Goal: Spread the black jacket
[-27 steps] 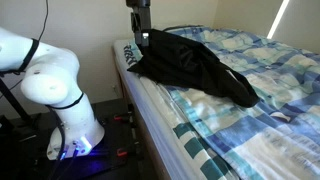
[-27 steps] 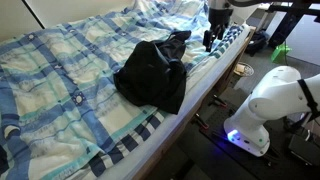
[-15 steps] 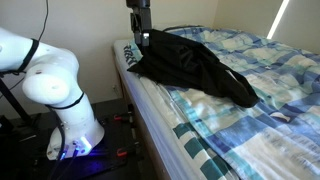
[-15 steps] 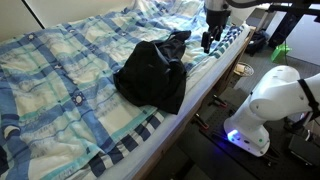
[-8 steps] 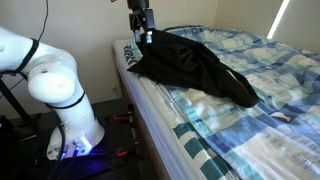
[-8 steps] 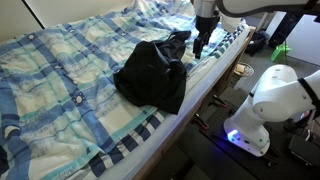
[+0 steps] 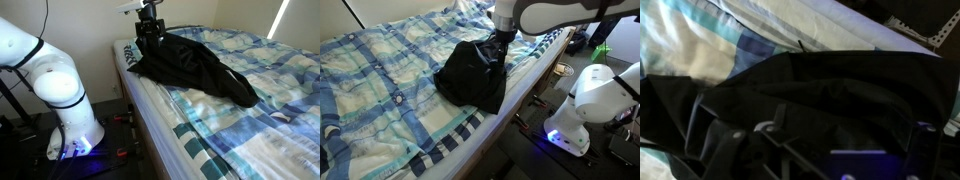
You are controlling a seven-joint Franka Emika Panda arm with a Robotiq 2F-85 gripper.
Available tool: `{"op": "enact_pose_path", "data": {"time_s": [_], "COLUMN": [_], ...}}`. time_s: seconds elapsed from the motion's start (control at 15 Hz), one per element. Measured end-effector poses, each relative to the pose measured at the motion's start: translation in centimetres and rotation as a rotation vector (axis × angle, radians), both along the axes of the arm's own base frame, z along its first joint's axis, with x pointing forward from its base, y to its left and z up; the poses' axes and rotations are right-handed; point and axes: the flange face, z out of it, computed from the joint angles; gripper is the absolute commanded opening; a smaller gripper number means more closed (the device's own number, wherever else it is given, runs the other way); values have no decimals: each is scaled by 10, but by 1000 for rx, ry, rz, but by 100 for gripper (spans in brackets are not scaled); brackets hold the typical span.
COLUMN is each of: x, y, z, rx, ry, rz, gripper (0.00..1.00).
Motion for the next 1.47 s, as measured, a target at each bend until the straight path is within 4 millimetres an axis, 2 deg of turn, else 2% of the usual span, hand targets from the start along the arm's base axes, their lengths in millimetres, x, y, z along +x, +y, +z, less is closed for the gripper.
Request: {"op": "enact_pose_path", "data": {"time_s": [0.27, 0.53, 1.2, 1.47], "x": [21, 23, 19, 7], "y": [11, 25, 29, 25], "z": [-30, -48, -42, -17], "rx": [-5, -27, -52, -118], "ry": [32, 72, 48, -13], "rz": [61, 95, 118, 141], "gripper": [100, 100, 100, 100]}}
